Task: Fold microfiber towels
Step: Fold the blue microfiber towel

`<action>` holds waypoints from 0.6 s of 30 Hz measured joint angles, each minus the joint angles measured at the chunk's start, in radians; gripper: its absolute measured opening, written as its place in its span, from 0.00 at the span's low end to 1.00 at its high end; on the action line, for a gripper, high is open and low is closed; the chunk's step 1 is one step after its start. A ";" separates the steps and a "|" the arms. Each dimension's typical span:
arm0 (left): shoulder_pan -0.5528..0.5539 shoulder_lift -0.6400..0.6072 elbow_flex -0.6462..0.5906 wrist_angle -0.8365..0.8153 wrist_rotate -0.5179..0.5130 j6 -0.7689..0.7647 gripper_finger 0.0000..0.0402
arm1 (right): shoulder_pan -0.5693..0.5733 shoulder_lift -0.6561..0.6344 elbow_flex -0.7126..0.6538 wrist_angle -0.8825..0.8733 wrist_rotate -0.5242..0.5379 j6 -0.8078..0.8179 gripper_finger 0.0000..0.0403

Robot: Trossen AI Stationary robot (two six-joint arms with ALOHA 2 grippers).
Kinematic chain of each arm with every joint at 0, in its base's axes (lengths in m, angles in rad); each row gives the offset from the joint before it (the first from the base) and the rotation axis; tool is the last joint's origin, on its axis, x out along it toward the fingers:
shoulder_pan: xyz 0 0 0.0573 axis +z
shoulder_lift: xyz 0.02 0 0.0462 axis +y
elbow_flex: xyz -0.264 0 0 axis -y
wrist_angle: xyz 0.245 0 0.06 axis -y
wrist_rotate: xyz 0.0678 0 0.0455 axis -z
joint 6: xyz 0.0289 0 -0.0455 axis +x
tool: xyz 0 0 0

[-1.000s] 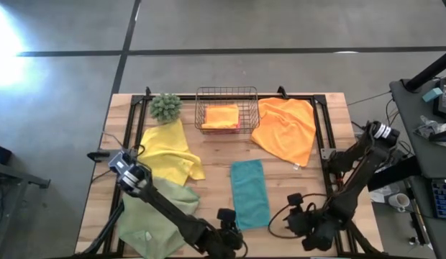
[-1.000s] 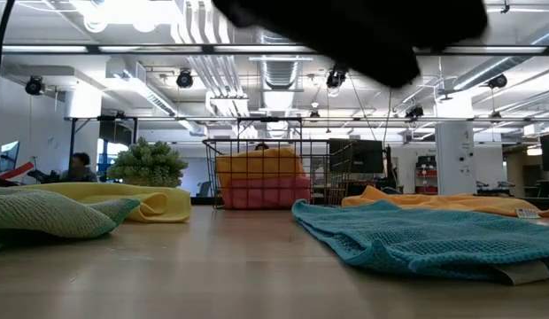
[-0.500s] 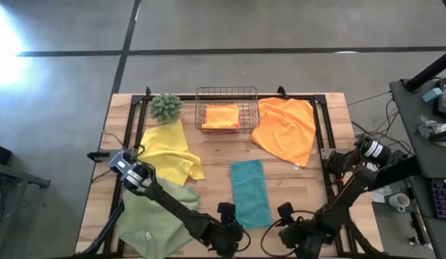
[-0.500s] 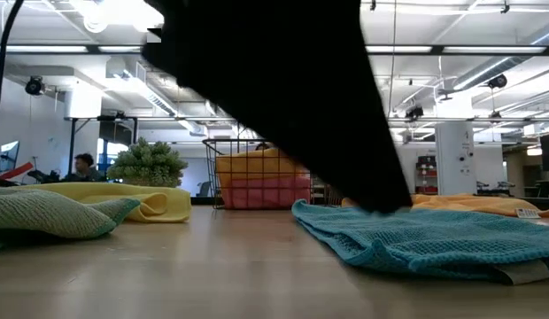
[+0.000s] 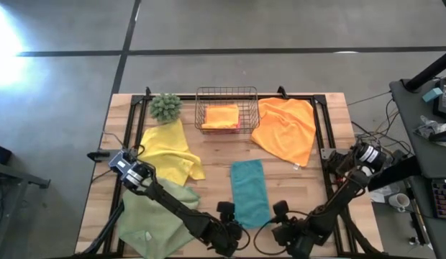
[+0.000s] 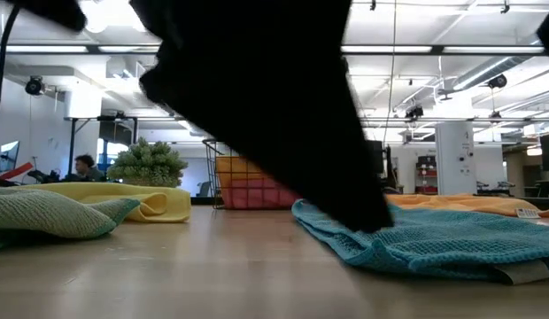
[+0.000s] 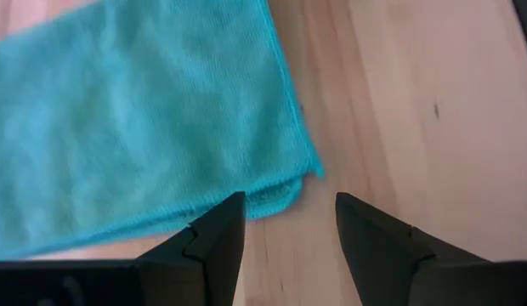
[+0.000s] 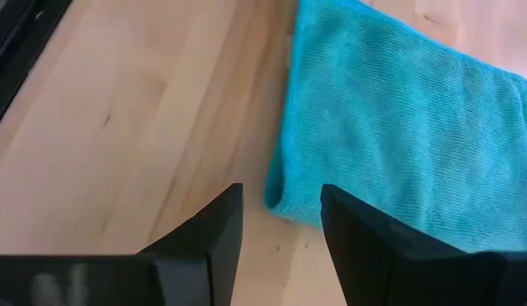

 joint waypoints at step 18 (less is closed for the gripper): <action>0.026 0.000 -0.038 0.088 0.005 0.088 0.42 | -0.030 0.000 -0.040 0.053 -0.019 0.010 0.37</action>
